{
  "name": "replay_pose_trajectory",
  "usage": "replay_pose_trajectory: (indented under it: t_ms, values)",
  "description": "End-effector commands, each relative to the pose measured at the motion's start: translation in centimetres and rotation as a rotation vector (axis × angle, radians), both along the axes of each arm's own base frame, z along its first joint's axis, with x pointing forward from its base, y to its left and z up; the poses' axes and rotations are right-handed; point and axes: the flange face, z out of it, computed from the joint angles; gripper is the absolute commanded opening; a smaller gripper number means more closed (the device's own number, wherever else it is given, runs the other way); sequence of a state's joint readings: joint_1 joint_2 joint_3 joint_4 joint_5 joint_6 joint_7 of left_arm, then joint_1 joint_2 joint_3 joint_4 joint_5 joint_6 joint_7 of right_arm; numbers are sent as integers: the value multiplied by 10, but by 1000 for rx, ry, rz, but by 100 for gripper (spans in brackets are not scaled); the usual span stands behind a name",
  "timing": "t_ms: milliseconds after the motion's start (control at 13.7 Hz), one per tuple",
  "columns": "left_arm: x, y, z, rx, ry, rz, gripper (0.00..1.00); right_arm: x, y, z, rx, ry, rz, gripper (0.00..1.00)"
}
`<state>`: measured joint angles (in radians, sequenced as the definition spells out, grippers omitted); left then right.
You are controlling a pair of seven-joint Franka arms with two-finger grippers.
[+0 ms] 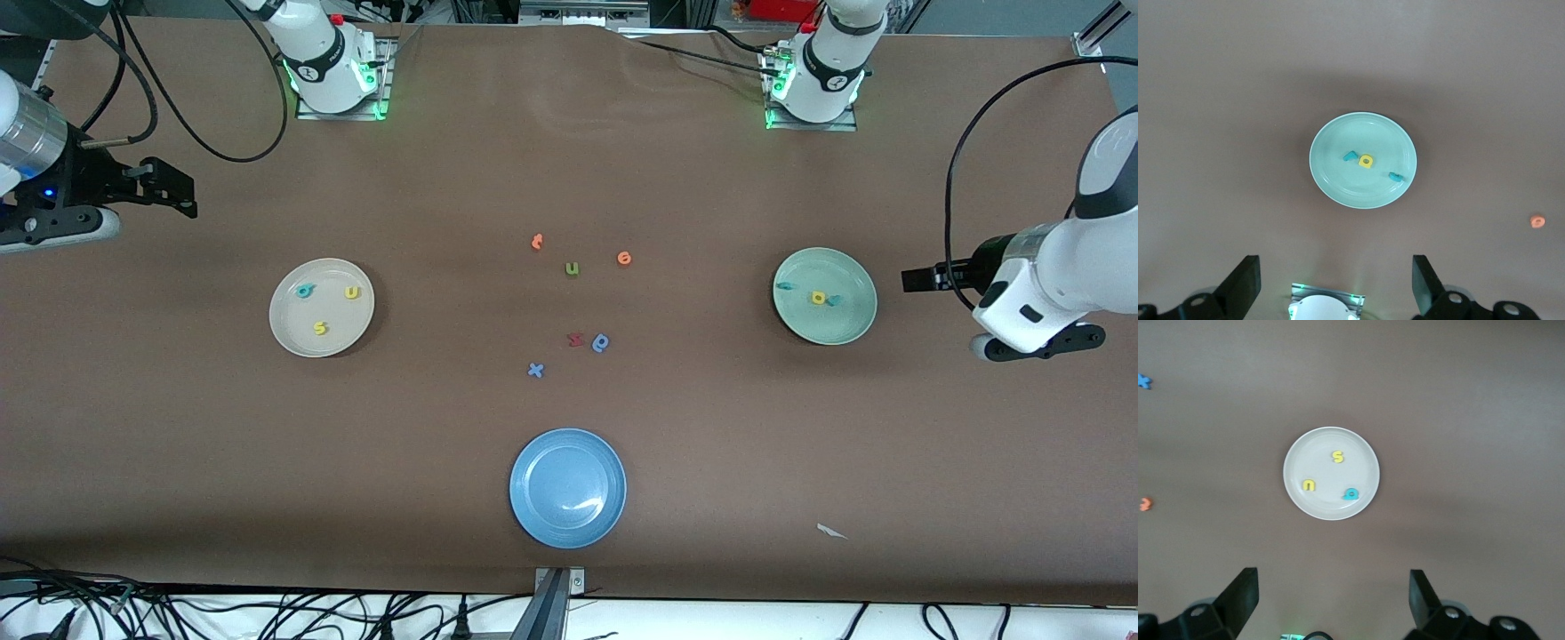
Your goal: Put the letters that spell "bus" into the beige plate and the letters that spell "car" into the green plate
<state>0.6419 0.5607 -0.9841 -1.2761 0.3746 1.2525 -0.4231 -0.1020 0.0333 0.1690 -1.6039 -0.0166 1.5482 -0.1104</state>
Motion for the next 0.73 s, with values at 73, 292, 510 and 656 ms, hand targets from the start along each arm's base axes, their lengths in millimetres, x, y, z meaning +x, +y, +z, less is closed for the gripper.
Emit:
replay_pose_trajectory:
  t_ms: [73, 292, 510, 656]
  values:
    - [6, 40, 36, -45, -59, -75, 99, 5, 0, 10, 34, 4, -19, 100]
    - [14, 37, 55, -30, -103, -88, 99, 6, 0, 9, 34, 5, -23, 100]
    - [11, 33, 63, -34, -102, -46, 98, 6, 0, 9, 35, 7, -20, 100]
    - [7, 38, 73, -56, -112, -11, 97, 6, 0, 8, 36, 8, -20, 100]
